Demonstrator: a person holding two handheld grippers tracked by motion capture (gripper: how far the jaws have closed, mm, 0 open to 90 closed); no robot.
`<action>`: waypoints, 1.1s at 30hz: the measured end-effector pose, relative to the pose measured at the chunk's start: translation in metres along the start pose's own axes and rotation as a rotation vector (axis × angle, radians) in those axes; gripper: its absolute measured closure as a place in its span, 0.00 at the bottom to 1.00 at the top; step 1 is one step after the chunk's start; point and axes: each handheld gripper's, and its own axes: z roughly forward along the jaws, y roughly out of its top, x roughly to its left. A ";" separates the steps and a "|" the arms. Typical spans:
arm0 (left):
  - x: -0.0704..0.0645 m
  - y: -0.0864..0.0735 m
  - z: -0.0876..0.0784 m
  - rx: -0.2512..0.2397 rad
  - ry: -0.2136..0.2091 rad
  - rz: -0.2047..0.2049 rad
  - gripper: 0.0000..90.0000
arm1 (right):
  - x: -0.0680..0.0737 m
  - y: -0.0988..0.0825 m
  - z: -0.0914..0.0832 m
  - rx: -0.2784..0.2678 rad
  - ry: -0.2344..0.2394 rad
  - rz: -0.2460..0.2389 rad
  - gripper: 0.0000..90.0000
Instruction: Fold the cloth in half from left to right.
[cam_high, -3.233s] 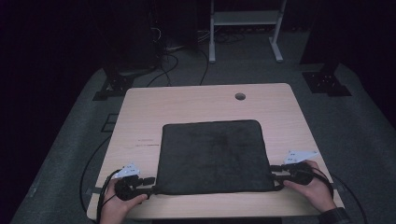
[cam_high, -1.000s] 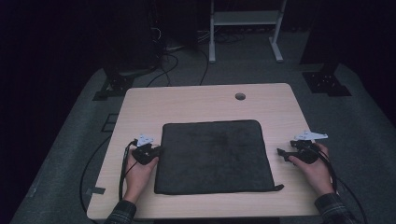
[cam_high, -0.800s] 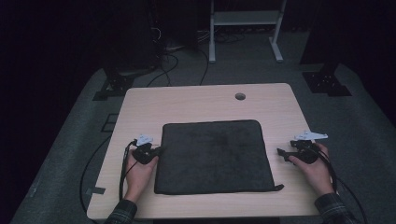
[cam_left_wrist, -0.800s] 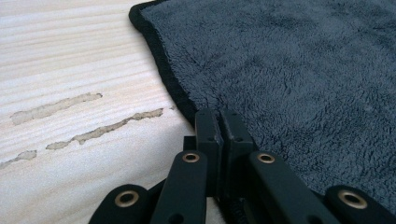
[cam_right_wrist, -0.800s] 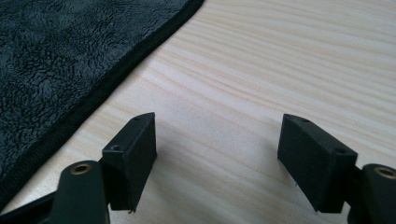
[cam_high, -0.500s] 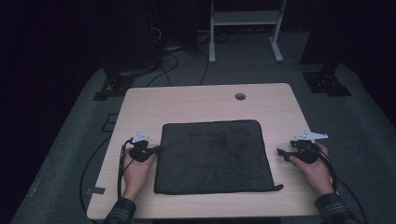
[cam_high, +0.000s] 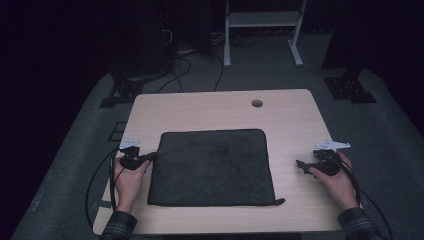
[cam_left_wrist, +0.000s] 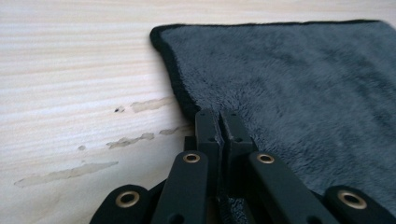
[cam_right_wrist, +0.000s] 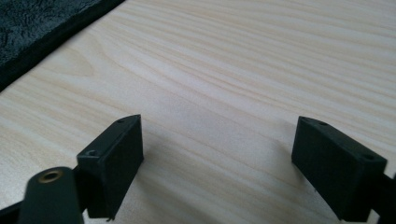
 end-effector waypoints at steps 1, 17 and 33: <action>0.000 0.000 0.000 0.000 0.000 0.000 0.97 | 0.000 0.000 0.000 0.000 0.000 0.000 0.17; -0.025 0.015 0.002 -0.048 -0.185 -0.004 0.97 | 0.000 0.000 0.001 0.007 -0.004 0.004 0.14; -0.071 0.033 0.028 -0.025 -0.333 0.067 0.97 | 0.000 0.000 0.001 0.007 -0.005 0.005 0.14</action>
